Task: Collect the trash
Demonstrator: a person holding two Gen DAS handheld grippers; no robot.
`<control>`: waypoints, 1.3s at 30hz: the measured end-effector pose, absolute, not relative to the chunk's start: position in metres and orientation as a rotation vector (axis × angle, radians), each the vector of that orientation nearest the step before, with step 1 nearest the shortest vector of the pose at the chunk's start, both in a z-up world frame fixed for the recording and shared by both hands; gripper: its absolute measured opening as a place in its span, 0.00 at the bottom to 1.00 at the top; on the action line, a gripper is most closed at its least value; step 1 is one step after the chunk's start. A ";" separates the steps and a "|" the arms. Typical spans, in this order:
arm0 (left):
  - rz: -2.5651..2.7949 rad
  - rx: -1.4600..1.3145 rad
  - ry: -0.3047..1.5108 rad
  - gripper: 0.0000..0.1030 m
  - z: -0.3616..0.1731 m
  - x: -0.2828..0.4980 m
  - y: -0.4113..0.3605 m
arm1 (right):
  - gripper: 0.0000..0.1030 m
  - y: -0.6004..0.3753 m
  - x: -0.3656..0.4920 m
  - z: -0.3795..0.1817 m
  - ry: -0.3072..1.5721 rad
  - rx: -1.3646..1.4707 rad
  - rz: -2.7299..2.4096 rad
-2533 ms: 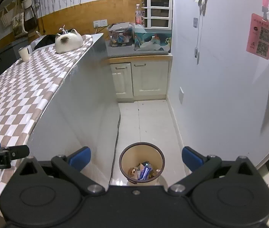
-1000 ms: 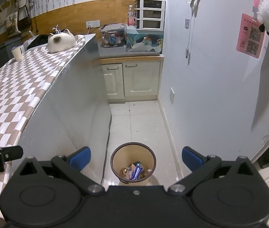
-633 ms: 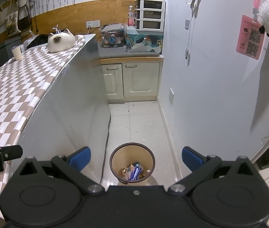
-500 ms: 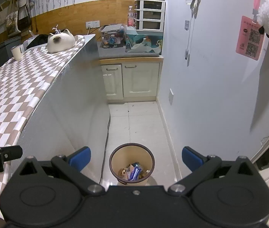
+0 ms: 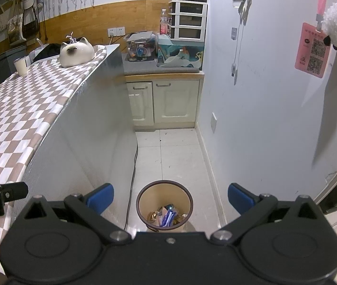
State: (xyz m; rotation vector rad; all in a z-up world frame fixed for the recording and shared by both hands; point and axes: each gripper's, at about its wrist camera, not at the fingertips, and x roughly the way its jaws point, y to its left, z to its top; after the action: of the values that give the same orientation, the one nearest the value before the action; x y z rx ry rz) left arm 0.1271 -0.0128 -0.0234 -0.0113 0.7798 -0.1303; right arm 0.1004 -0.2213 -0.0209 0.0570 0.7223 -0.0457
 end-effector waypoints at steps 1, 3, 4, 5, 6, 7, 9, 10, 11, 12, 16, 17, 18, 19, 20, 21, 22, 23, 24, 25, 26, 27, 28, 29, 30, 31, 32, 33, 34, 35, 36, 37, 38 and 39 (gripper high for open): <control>-0.131 -0.011 0.780 1.00 -0.023 0.127 -0.012 | 1.00 -0.221 0.100 -0.020 0.722 0.057 -0.045; -0.131 -0.012 0.778 1.00 -0.023 0.126 -0.012 | 1.00 -0.221 0.100 -0.020 0.722 0.057 -0.046; -0.131 -0.013 0.777 1.00 -0.023 0.126 -0.013 | 1.00 -0.221 0.100 -0.020 0.722 0.057 -0.046; -0.131 -0.013 0.776 1.00 -0.022 0.126 -0.013 | 1.00 -0.221 0.100 -0.020 0.722 0.057 -0.046; -0.131 -0.014 0.776 1.00 -0.022 0.126 -0.013 | 1.00 -0.221 0.100 -0.020 0.722 0.057 -0.045; -0.131 -0.016 0.775 1.00 -0.022 0.126 -0.013 | 1.00 -0.221 0.100 -0.020 0.722 0.057 -0.045; -0.132 -0.017 0.774 1.00 -0.022 0.126 -0.012 | 1.00 -0.220 0.100 -0.021 0.722 0.057 -0.046; -0.132 -0.017 0.774 1.00 -0.022 0.126 -0.013 | 1.00 -0.221 0.100 -0.021 0.721 0.056 -0.046; -0.132 -0.017 0.774 1.00 -0.022 0.126 -0.013 | 1.00 -0.221 0.100 -0.020 0.720 0.056 -0.046; -0.133 -0.017 0.773 1.00 -0.022 0.125 -0.012 | 1.00 -0.221 0.100 -0.020 0.720 0.055 -0.046; -0.134 -0.018 0.772 1.00 -0.021 0.125 -0.012 | 1.00 -0.220 0.100 -0.019 0.719 0.055 -0.047; -0.134 -0.018 0.772 1.00 -0.021 0.125 -0.012 | 1.00 -0.221 0.100 -0.019 0.719 0.055 -0.047; -0.134 -0.018 0.773 1.00 -0.021 0.125 -0.012 | 1.00 -0.220 0.099 -0.019 0.719 0.055 -0.047; -0.135 -0.017 0.773 1.00 -0.021 0.125 -0.012 | 1.00 -0.220 0.100 -0.019 0.720 0.055 -0.047; -0.135 -0.017 0.772 1.00 -0.021 0.125 -0.013 | 1.00 -0.221 0.100 -0.019 0.720 0.054 -0.047; -0.135 -0.018 0.772 1.00 -0.021 0.125 -0.012 | 1.00 -0.220 0.100 -0.019 0.719 0.055 -0.046; -0.134 -0.018 0.772 1.00 -0.021 0.125 -0.012 | 1.00 -0.220 0.100 -0.019 0.719 0.054 -0.046; -0.134 -0.018 0.772 1.00 -0.021 0.125 -0.012 | 1.00 -0.221 0.100 -0.019 0.719 0.054 -0.047; -0.134 -0.018 0.772 1.00 -0.021 0.125 -0.012 | 1.00 -0.220 0.099 -0.019 0.719 0.054 -0.047; -0.134 -0.018 0.772 1.00 -0.021 0.125 -0.012 | 1.00 -0.220 0.099 -0.019 0.719 0.054 -0.047; -0.135 -0.019 0.772 1.00 -0.021 0.125 -0.013 | 1.00 -0.220 0.100 -0.019 0.718 0.053 -0.046; -0.135 -0.018 0.772 1.00 -0.021 0.125 -0.013 | 1.00 -0.220 0.099 -0.019 0.719 0.054 -0.047; -0.135 -0.019 0.772 1.00 -0.021 0.125 -0.013 | 1.00 -0.220 0.099 -0.019 0.719 0.054 -0.047; -0.134 -0.019 0.772 1.00 -0.021 0.125 -0.012 | 1.00 -0.220 0.100 -0.019 0.720 0.055 -0.047; -0.134 -0.018 0.772 1.00 -0.021 0.125 -0.013 | 1.00 -0.220 0.099 -0.019 0.719 0.054 -0.047; -0.135 -0.018 0.772 1.00 -0.021 0.125 -0.013 | 1.00 -0.220 0.099 -0.019 0.719 0.054 -0.046; -0.134 -0.018 0.771 1.00 -0.021 0.125 -0.013 | 1.00 -0.220 0.100 -0.019 0.719 0.053 -0.046; -0.134 -0.018 0.771 1.00 -0.021 0.124 -0.013 | 1.00 -0.220 0.099 -0.019 0.719 0.054 -0.047; -0.134 -0.018 0.771 1.00 -0.021 0.125 -0.013 | 1.00 -0.219 0.099 -0.019 0.718 0.054 -0.047; -0.135 -0.019 0.771 1.00 -0.021 0.124 -0.012 | 1.00 -0.220 0.099 -0.019 0.718 0.053 -0.047; -0.135 -0.019 0.771 1.00 -0.021 0.124 -0.013 | 1.00 -0.220 0.099 -0.018 0.717 0.052 -0.047; -0.135 -0.019 0.771 1.00 -0.021 0.124 -0.013 | 1.00 -0.219 0.098 -0.018 0.717 0.052 -0.046; -0.135 -0.018 0.771 1.00 -0.021 0.124 -0.013 | 1.00 -0.219 0.098 -0.018 0.717 0.052 -0.046; -0.135 -0.018 0.770 1.00 -0.021 0.124 -0.012 | 1.00 -0.219 0.098 -0.018 0.717 0.053 -0.046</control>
State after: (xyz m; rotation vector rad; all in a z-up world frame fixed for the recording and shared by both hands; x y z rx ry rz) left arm 0.1242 -0.0125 -0.0210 -0.0181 0.7702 -0.1353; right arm 0.0984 -0.2194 -0.0180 0.0526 0.7171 -0.0463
